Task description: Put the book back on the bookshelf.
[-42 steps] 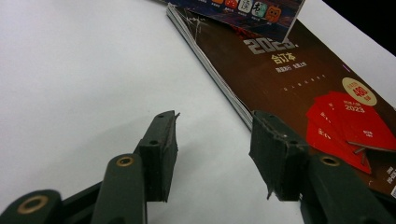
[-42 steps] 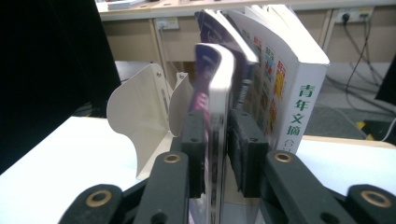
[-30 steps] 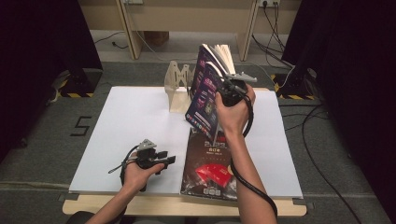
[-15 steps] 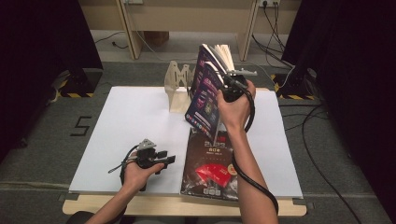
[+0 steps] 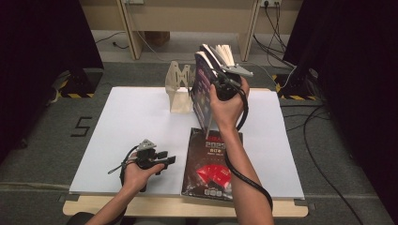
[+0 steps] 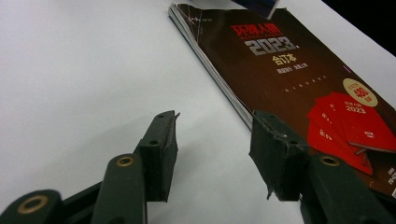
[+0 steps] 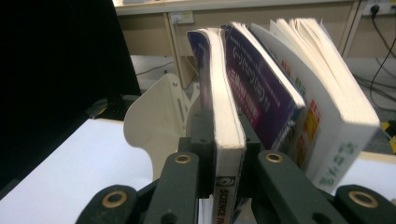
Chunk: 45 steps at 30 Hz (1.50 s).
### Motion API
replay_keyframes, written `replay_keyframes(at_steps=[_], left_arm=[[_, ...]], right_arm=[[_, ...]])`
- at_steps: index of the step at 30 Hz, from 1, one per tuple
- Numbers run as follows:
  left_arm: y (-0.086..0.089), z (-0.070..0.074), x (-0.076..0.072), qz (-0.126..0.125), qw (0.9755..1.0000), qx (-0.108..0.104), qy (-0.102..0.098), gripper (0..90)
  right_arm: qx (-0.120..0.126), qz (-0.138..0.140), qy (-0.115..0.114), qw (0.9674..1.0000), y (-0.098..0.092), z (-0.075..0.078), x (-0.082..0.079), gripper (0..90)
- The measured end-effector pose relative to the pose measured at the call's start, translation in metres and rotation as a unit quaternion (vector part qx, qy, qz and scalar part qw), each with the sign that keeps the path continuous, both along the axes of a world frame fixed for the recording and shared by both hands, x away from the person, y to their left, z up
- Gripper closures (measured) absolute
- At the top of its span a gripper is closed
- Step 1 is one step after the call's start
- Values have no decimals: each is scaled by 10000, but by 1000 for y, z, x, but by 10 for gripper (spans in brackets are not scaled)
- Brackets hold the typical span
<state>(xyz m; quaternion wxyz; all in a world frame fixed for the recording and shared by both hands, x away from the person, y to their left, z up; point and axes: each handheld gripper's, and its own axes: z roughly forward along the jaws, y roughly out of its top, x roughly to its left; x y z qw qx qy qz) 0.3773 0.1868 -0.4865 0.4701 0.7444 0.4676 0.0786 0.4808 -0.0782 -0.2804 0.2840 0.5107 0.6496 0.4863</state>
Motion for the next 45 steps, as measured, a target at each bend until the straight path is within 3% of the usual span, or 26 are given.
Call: replay_keyframes(at_steps=[10, 21, 22, 31, 37, 45], left_arm=[[1, -1, 0, -1, 10000, -23, -1, 503], [2, -1, 1, 21, 10000, -16, 12, 504], [2, -1, 1, 12, 10000, -18, 15, 504], [2, -1, 0, 3, 10000, -25, 1, 504], [0, -2, 0, -19, 10000, -21, 10, 504], [-2, -1, -1, -53, 10000, -4, 1, 503]], right_arm=[[108, -310, -368, 9988, 11, -2, 24, 831], [72, -473, -392, 9981, 19, -15, 43, 831], [-33, -493, -406, 9980, 21, -20, 45, 831], [-248, -464, -401, 9978, 26, -33, 41, 828], [-290, -448, -275, 9982, 23, -35, 36, 819], [-273, -318, 128, 9990, 16, -24, 40, 771]])
